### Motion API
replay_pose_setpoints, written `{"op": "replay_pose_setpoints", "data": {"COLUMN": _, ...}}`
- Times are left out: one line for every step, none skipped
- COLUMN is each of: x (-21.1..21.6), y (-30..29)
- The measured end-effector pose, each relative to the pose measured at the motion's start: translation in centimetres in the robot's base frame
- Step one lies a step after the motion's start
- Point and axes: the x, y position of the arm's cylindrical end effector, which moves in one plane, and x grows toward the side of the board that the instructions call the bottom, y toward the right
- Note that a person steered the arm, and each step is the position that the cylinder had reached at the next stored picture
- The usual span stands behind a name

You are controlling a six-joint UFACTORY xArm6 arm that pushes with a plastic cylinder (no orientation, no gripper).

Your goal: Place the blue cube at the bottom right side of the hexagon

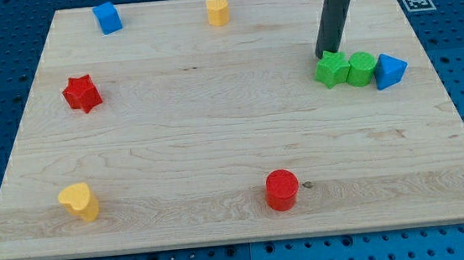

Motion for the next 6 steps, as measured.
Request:
{"op": "replay_pose_setpoints", "data": {"x": -0.9, "y": -1.7}}
{"op": "replay_pose_setpoints", "data": {"x": -0.9, "y": -3.7}}
{"op": "replay_pose_setpoints", "data": {"x": -0.9, "y": -6.8}}
{"op": "replay_pose_setpoints", "data": {"x": -0.9, "y": -8.3}}
{"op": "replay_pose_setpoints", "data": {"x": -0.9, "y": -8.3}}
{"op": "replay_pose_setpoints", "data": {"x": -0.9, "y": -8.4}}
